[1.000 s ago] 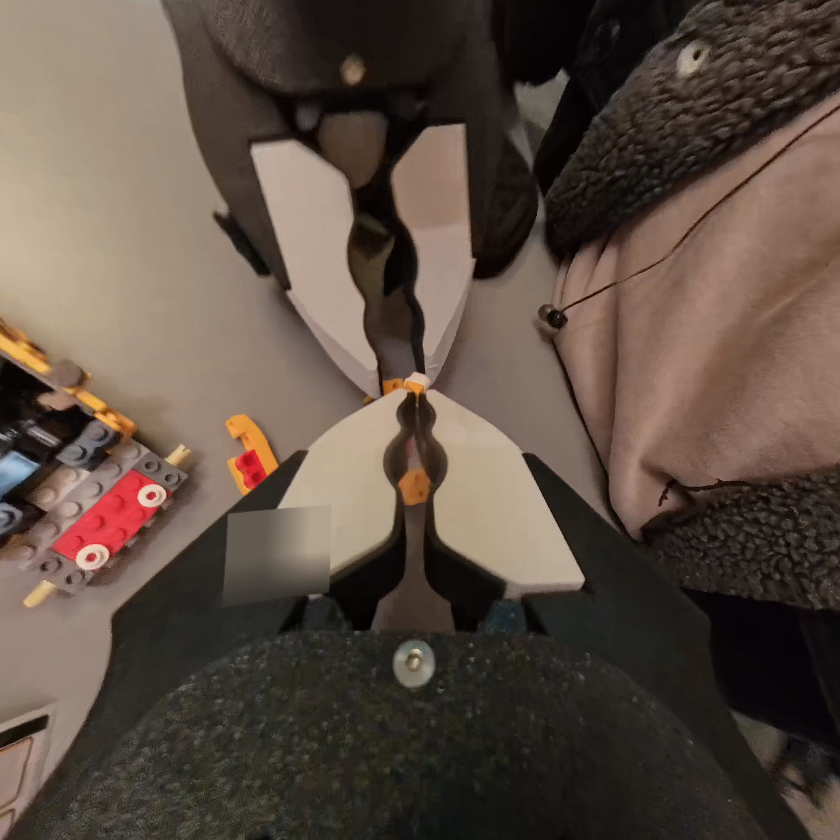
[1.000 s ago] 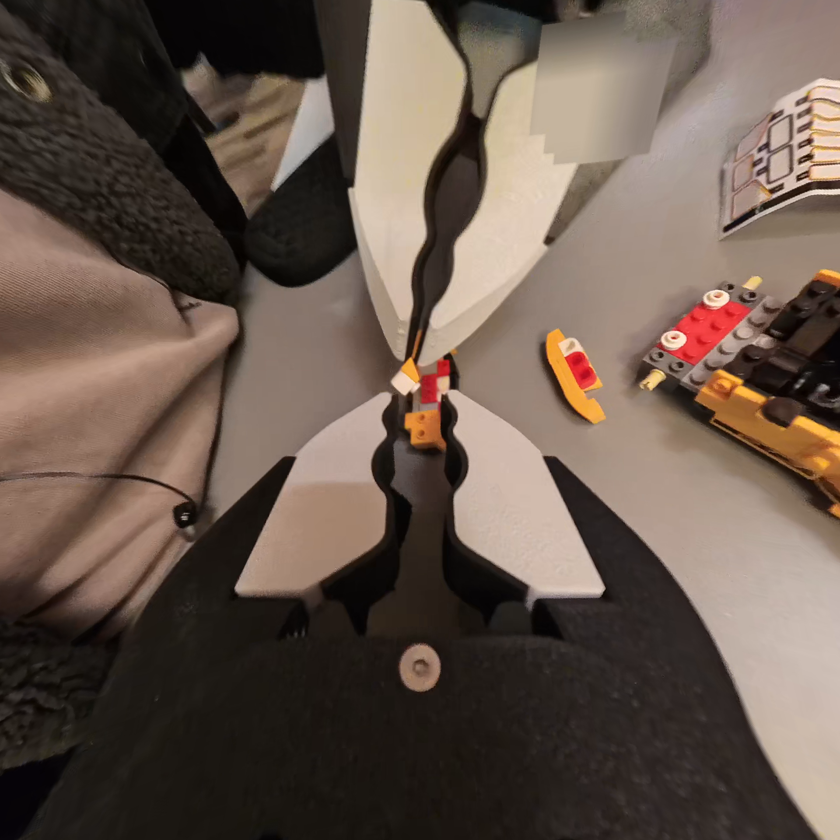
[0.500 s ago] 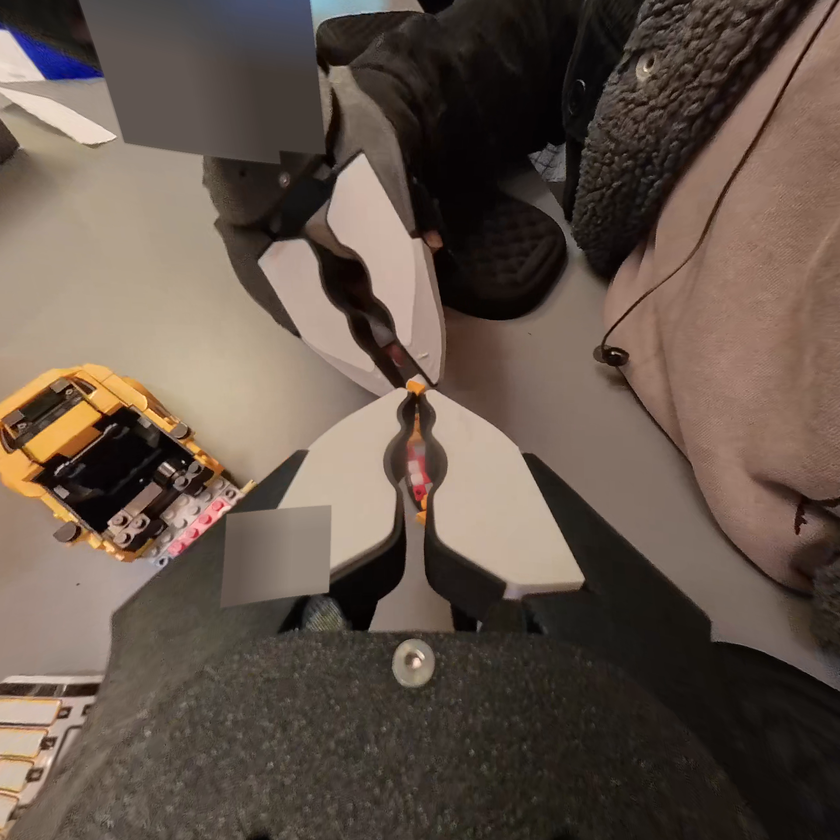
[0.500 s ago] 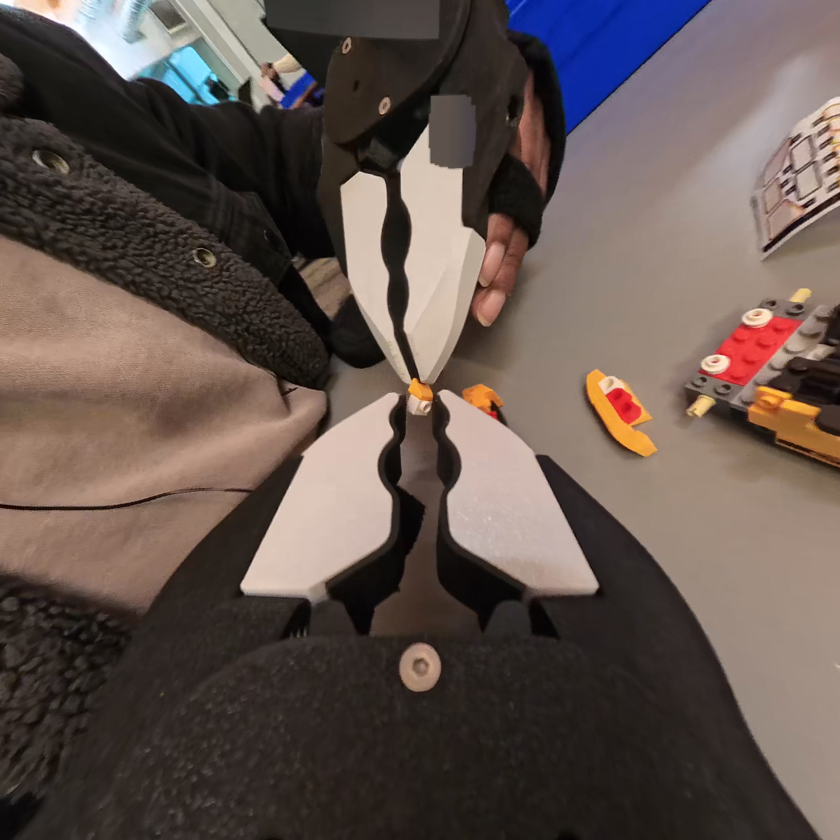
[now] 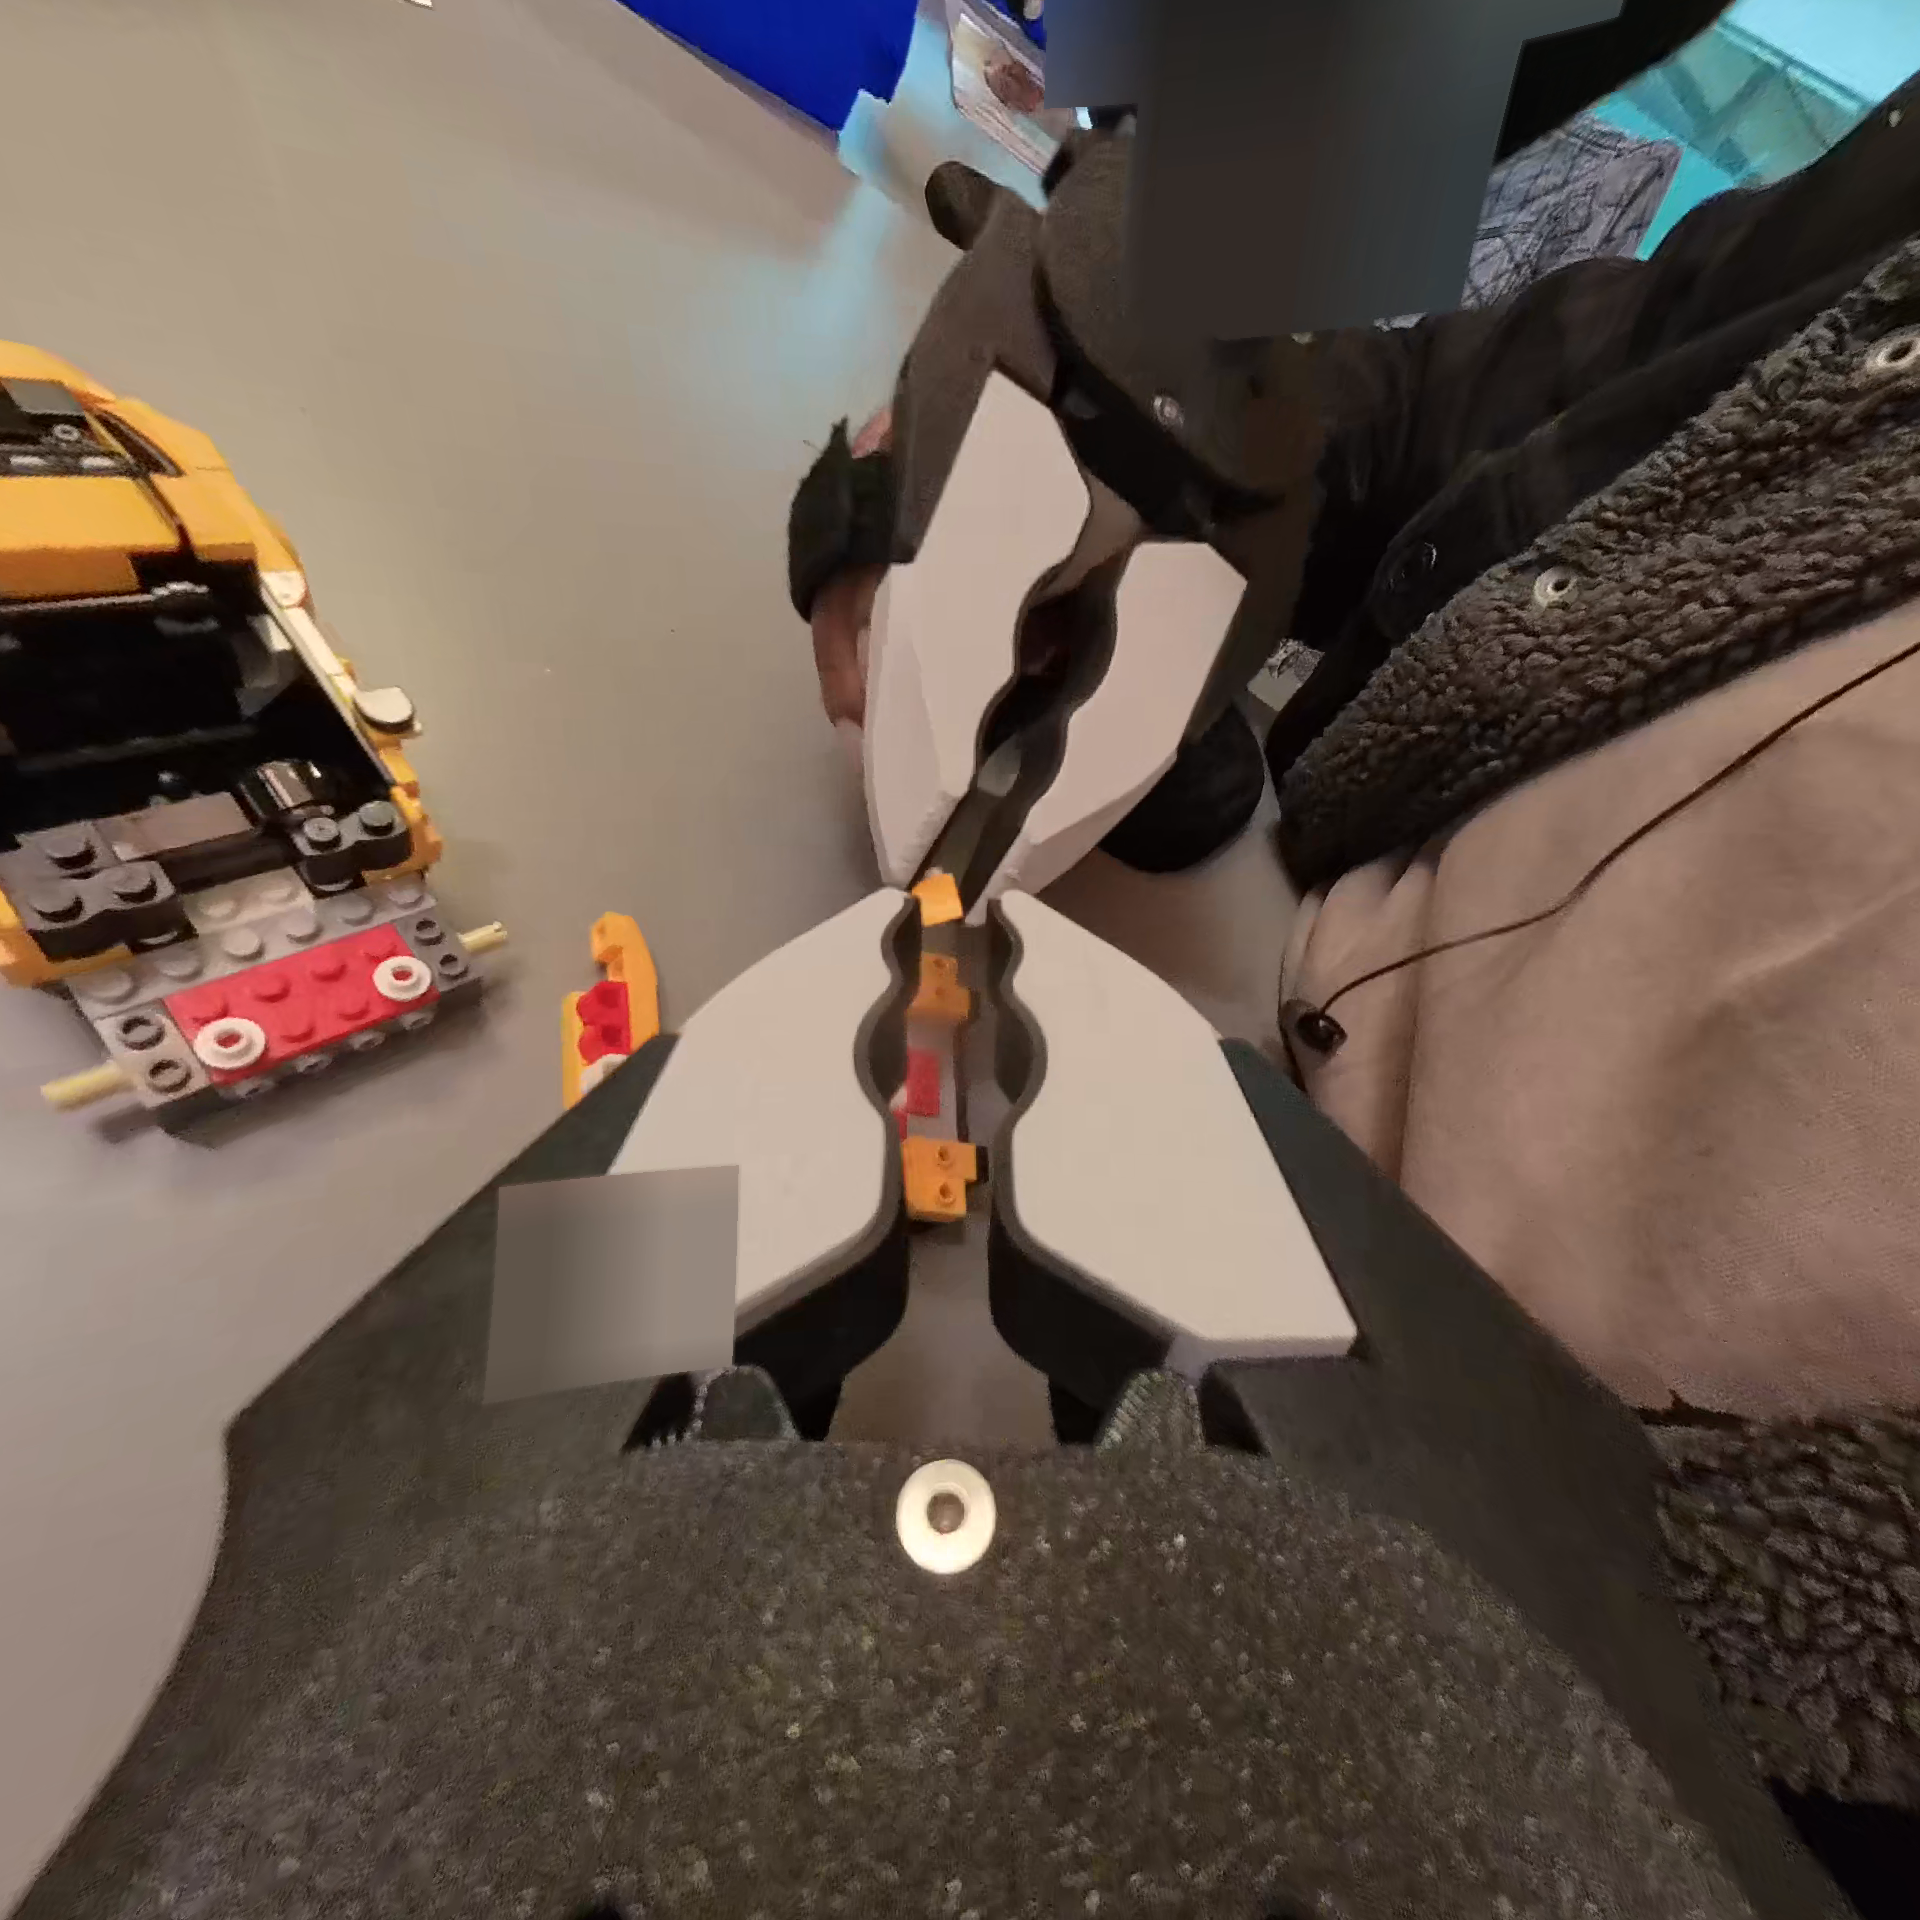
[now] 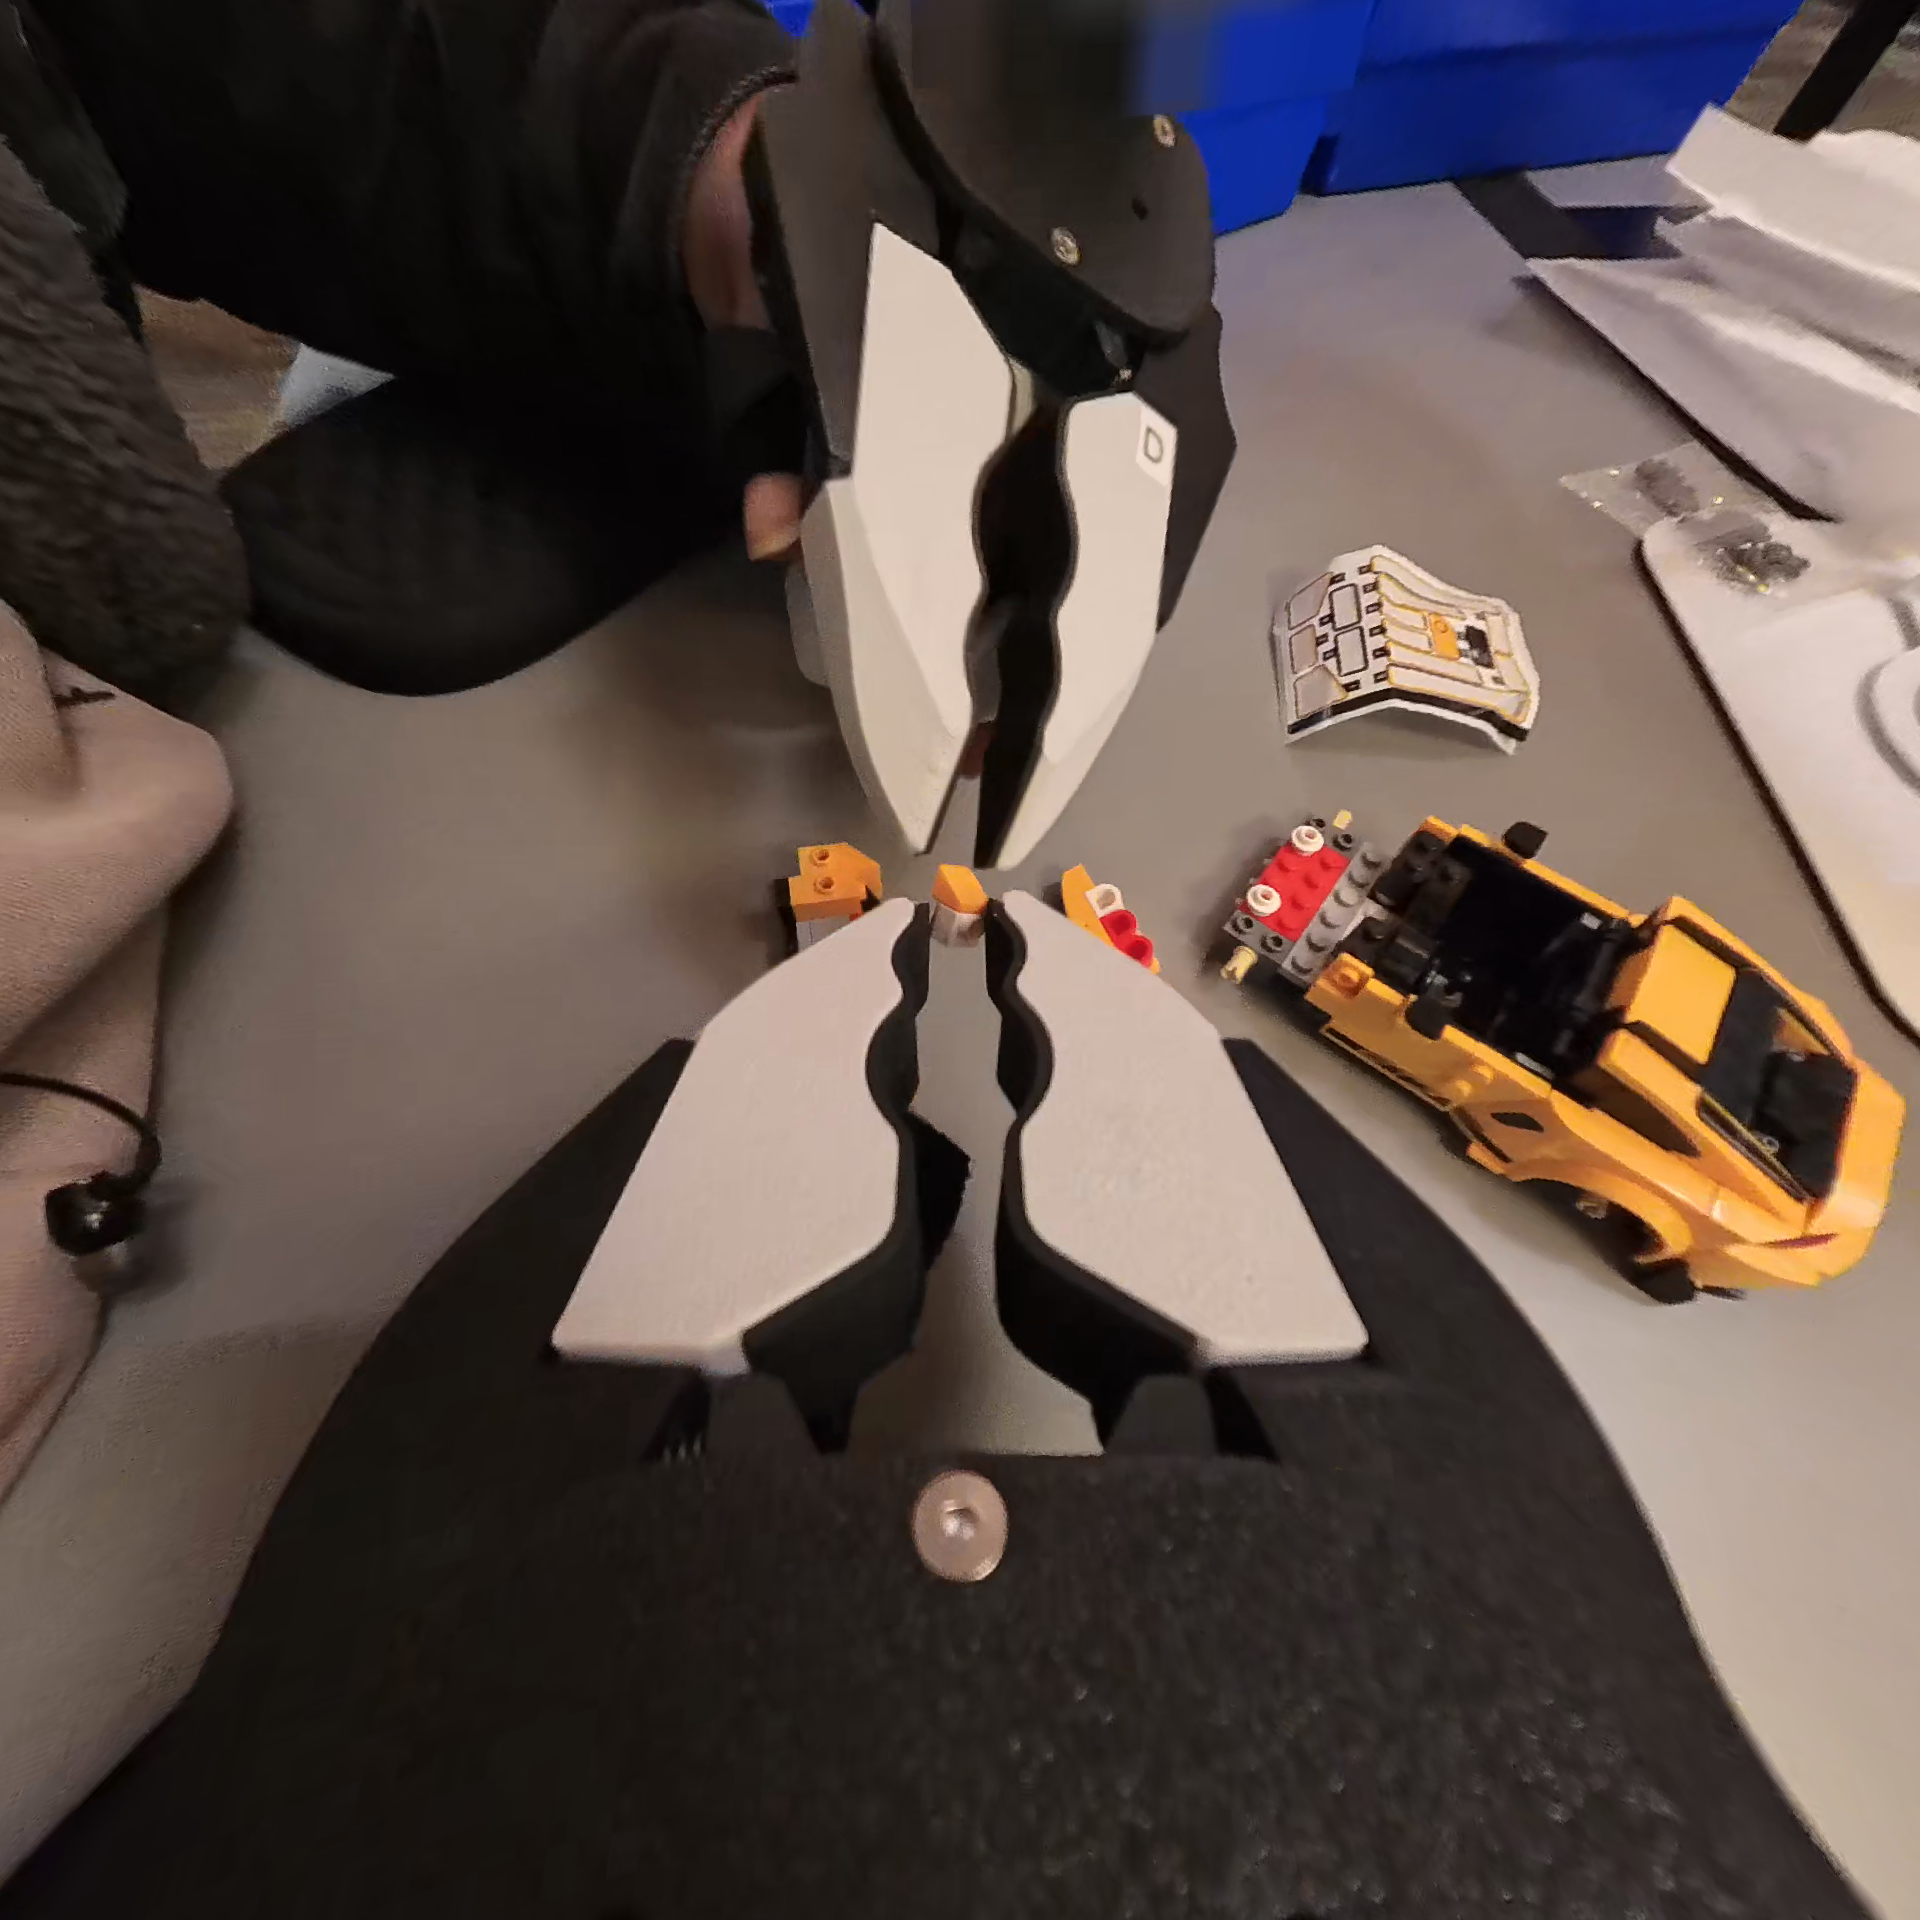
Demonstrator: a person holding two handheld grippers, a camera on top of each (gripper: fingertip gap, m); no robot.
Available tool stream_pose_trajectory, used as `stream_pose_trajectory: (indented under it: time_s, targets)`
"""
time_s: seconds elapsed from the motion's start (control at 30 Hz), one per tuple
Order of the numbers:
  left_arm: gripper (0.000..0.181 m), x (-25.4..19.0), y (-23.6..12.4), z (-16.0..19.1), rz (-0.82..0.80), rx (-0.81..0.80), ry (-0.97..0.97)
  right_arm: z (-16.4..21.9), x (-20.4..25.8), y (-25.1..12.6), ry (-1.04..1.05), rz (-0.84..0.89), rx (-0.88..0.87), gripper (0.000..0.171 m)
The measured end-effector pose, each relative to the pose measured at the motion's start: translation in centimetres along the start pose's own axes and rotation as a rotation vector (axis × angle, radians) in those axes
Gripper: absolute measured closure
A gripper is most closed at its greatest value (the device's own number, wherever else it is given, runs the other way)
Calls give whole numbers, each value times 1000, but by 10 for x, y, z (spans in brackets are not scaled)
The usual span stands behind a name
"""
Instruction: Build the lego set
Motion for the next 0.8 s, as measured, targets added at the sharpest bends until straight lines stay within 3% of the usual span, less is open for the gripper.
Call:
stream_pose_trajectory:
  time_s: [0.33, 0.8]
  targets:
    - [173, -1, 3, 7, 14, 21, 28, 0, 6, 4, -39, -13, -11, 161]
    - [174, -5, 1, 10, -1, -33, 266, 5, 6, 3, 76, -133, -44, 161]
Point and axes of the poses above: each gripper's, where its closed fingertips meet, y out along the fingers, z out of its underside, x = y × z across the jaws, the point moved 4 cm from there along -y, back along the fingers, and after that the axes turned 5 degrees about x, right-handed, at the moved point
